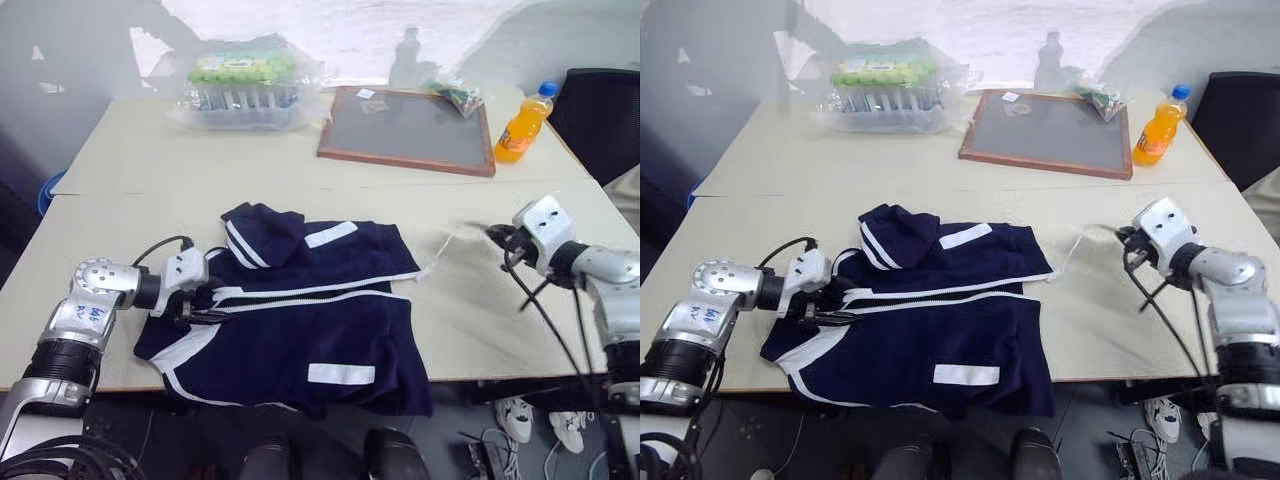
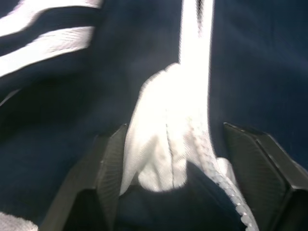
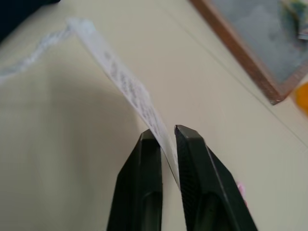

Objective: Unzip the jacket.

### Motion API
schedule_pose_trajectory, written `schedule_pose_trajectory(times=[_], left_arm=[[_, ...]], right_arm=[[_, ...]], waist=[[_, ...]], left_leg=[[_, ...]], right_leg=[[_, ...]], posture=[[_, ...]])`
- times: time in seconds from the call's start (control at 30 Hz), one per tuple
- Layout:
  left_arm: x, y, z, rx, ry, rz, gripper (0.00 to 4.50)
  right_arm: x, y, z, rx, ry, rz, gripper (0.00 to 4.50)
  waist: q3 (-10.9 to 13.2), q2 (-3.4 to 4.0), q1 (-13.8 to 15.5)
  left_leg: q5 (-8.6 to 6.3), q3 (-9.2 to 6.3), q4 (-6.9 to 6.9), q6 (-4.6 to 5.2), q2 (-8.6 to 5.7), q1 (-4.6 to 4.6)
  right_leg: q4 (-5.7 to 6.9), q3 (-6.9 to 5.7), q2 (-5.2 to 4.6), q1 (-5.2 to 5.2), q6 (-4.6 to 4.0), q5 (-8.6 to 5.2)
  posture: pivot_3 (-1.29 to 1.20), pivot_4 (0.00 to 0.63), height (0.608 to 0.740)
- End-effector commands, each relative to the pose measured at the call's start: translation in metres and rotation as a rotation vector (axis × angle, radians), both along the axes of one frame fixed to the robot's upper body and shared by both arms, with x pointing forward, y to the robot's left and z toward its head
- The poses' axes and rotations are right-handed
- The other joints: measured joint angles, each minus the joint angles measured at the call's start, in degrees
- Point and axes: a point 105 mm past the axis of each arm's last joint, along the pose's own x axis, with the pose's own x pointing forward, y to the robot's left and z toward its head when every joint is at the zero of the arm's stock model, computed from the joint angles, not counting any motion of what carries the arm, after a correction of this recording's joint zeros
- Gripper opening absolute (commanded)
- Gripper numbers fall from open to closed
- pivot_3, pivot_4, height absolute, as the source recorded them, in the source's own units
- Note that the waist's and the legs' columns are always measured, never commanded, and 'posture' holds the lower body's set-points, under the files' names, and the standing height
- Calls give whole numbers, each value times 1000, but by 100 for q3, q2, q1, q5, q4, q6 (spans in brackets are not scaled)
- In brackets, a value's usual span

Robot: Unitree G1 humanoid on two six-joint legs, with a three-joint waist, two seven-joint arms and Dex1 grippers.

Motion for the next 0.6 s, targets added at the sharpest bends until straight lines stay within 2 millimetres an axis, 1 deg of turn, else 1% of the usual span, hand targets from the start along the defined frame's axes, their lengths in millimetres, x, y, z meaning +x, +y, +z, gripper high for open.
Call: schedule_pose_trajectory(times=[0.03, 0.07, 0.13, 0.17, 0.2, 0.27, 0.3, 0.33, 0.43, 0.53, 0.6], left_arm=[[-8, 20, 42, -29, -24, 33, 4390], [-12, 27, 50, -31, -22, 43, 4500], [-19, 39, 62, -33, -21, 64, 4500], [-22, 50, 74, -25, -34, 91, 4500], [-25, 57, 82, -20, -43, 109, 4500], [-31, 83, 98, 81, -113, 166, 4500], [-36, 92, 104, 115, -132, 182, 4500], [-41, 99, 112, 129, -151, 201, 4500], [-52, 107, 129, 106, -172, 230, 4500], [-61, 111, 136, 98, -162, 240, 4500], [-64, 115, 133, 126, -159, 251, 4500]], right_arm=[[-15, -14, 16, -59, 117, 115, 1612], [-19, -20, 21, -63, 150, 132, 1959], [-28, -26, 28, -44, 203, 163, 2667], [-36, -31, 36, -2, 248, 177, 3022], [-41, -34, 41, 30, 277, 187, 3338], [-55, -41, 63, 151, 327, 191, 4064], [-60, -43, 72, 196, 336, 186, 4382], [-65, -45, 79, 227, 340, 180, 4382], [-71, -47, 92, 288, 330, 172, 4382], [-71, -45, 99, 331, 317, 186, 4382], [-70, -40, 100, 346, 310, 210, 4382]], waist=[[19, -26, -43], [30, -37, -91], [43, -53, -126], [49, -61, -131], [57, -63, -136], [80, -64, -144], [95, -58, -153], [100, -55, -162], [113, -52, -163], [116, -57, -165], [117, -56, -165]], left_leg=[[-1, 0, -5, -2, 2, 0], [-2, 1, -4, -1, 2, -3], [-4, 1, -5, 0, 1, -8], [-5, 0, -5, 1, 1, -8], [-5, 1, -5, 1, 1, -8], [-5, 1, -5, 0, 5, -7], [-5, 3, -3, 0, 6, -7], [-5, 4, -3, -1, 9, -7], [-7, 6, -5, -3, 12, -7], [-7, 14, 0, -5, 14, -6], [-8, 18, 0, -5, 13, -7]], right_leg=[[-6, -3, 2, 0, 0, 0], [-8, -3, 2, -1, 0, 0], [-19, -4, 0, -1, 1, 0], [-19, -5, 0, 0, 1, 0], [-21, -4, 0, -1, 2, 1], [-21, -6, 1, -1, 2, 1], [-20, -5, 2, -1, 2, 1], [-20, -4, 1, -2, 2, 1], [-20, -5, 1, -7, 1, 1], [-18, -4, 1, -6, 2, 1], [-14, 3, 1, -12, 2, 1]], posture=[[0, 150, 740], [0, 150, 740], [0, 150, 740], [0, 150, 740], [0, 150, 740], [0, 150, 740], [0, 150, 740], [0, 150, 740], [0, 150, 740], [0, 150, 740], [0, 150, 740]])
